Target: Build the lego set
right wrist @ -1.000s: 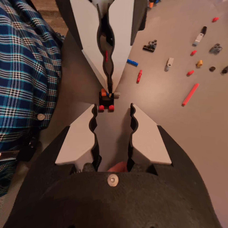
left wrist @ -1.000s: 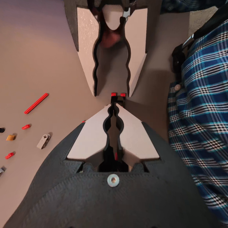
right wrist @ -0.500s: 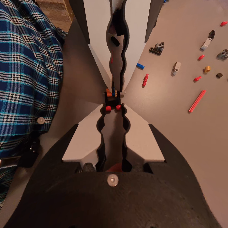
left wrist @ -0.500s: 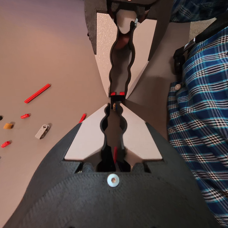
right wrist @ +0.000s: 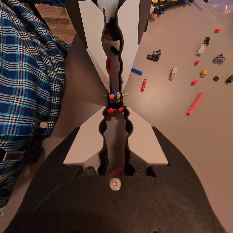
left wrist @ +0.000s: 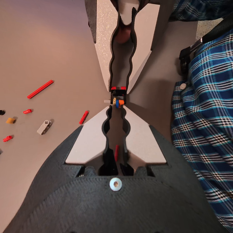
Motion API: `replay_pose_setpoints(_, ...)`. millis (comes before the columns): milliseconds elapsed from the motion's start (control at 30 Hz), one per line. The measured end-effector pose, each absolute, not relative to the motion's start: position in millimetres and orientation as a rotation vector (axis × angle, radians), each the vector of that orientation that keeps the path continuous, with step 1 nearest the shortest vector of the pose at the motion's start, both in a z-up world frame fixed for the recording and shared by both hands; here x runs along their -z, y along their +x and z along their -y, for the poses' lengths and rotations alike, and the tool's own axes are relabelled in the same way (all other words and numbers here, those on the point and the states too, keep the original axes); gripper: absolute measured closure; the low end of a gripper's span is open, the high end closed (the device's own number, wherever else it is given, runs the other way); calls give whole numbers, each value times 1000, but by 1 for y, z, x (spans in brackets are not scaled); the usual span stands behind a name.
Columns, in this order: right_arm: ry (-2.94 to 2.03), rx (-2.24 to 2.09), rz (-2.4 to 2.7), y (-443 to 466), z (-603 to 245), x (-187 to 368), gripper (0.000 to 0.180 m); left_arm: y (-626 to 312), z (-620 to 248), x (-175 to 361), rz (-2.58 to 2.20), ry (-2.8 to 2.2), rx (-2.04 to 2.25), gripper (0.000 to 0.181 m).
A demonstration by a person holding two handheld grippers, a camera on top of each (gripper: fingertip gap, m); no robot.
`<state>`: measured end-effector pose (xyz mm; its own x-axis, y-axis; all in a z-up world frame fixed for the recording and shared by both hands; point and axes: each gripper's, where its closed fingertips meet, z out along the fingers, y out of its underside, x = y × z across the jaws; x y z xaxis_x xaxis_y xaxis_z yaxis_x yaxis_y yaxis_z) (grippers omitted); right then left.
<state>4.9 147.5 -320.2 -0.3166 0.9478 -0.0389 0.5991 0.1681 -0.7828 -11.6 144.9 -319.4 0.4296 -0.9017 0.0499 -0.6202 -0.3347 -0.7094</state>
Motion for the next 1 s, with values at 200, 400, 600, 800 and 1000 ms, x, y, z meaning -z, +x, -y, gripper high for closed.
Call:
replay_pose_setpoints(200,-1453,-1006,1970,5,-149,317,158,-14,-150,314,-1259,-2056,581,153)
replay_pose_setpoints(400,-1443,-1022,1947,5,-149,313,158,-6,-149,319,-1281,-2052,573,120)
replay_pose_setpoints(600,-1438,-1024,1949,5,-149,313,158,1,-151,321,-1302,-2026,540,140)
replay_pose_setpoints(800,-1435,-1024,1939,5,-150,312,158,-1,-154,320,-1282,-2018,514,147)
replay_pose_setpoints(1000,-1425,-1014,1942,4,-150,313,158,-2,-155,322,-1283,-2001,497,147)
